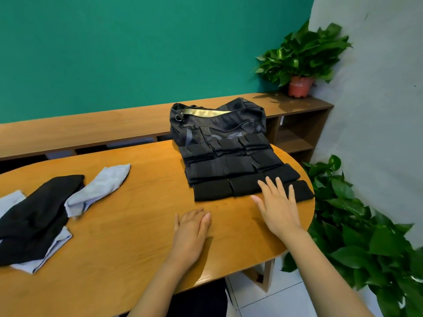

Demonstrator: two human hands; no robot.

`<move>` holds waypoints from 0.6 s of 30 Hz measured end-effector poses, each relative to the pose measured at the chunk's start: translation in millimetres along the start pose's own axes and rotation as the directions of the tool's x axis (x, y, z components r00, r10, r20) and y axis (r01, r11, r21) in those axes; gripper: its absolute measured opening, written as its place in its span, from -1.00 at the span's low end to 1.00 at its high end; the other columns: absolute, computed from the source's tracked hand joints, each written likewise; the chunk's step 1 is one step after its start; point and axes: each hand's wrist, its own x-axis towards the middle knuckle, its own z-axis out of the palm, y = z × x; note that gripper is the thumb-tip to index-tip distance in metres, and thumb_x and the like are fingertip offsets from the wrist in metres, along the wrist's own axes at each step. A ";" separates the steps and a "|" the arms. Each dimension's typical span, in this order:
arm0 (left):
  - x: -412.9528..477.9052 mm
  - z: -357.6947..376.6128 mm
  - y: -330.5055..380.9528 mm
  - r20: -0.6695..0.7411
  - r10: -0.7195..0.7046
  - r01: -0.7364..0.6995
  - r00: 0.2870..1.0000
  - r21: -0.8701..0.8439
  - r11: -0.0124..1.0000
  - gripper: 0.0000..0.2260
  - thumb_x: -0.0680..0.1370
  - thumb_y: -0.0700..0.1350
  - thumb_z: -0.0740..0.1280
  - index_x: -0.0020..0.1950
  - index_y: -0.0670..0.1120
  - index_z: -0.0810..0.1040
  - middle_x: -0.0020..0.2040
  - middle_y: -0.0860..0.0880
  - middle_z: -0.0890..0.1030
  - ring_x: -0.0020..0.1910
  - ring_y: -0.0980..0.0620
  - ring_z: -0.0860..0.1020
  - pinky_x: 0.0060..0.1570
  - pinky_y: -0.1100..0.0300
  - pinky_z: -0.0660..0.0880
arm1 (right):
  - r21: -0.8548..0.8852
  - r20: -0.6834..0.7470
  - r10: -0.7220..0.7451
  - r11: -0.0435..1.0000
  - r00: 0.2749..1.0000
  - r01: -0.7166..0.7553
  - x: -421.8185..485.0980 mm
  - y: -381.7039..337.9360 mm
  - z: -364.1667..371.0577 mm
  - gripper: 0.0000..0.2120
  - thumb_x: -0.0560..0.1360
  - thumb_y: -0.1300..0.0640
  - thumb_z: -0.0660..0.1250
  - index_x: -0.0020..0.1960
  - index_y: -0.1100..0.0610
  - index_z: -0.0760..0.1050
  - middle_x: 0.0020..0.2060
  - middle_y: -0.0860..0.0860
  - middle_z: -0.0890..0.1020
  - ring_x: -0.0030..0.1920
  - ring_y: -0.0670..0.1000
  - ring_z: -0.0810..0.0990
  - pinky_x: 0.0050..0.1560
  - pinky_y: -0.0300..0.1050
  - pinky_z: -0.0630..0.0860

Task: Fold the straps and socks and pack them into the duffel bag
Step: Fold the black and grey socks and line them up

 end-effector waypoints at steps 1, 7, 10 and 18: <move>0.2 -5.8 -3.2 -0.012 -0.009 0.009 1.000 0.000 1.000 -0.57 0.66 0.12 -0.05 0.37 0.08 0.47 0.38 0.11 0.44 0.40 0.18 0.28 0.51 0.04 -0.17 | 0.006 0.001 -0.036 0.999 0.999 0.036 -0.3 -13.5 -0.6 -0.40 0.61 -0.25 -0.15 0.58 -0.01 0.07 0.57 -0.01 0.09 0.58 0.07 -0.10 0.53 0.15 -0.16; -5.2 -55.7 -44.9 -0.105 -0.099 0.103 0.990 0.033 0.994 -0.60 0.67 0.09 -0.02 0.37 0.07 0.49 0.40 0.10 0.43 0.42 0.14 0.27 0.50 0.00 -0.15 | 0.072 0.015 -0.259 0.964 0.966 0.258 1.1 -113.8 7.2 -0.43 0.62 -0.24 -0.11 0.56 -0.03 0.13 0.56 -0.06 0.14 0.57 0.01 -0.06 0.54 0.12 -0.14; -13.6 -83.4 -76.4 -0.160 -0.152 0.159 0.975 0.030 0.987 -0.56 0.65 0.13 -0.04 0.36 0.05 0.50 0.40 0.09 0.44 0.42 0.13 0.28 0.49 -0.01 -0.14 | 0.096 0.034 -0.390 0.918 0.920 0.385 -2.8 -168.5 19.2 -0.24 0.51 -0.32 -0.35 0.54 -0.02 0.19 0.55 -0.05 0.19 0.57 0.01 -0.03 0.53 0.13 -0.13; -19.3 -141.1 -167.0 -0.446 -0.260 0.346 0.857 0.122 0.930 -0.60 0.63 0.17 0.11 0.28 0.01 0.58 0.51 -0.16 0.28 0.50 -0.15 0.18 0.46 -0.16 0.10 | 0.147 0.171 -0.568 0.823 0.805 0.549 5.9 -279.3 53.1 -0.44 0.63 -0.23 -0.10 0.54 -0.02 0.18 0.55 -0.08 0.17 0.57 -0.01 -0.04 0.52 0.10 -0.16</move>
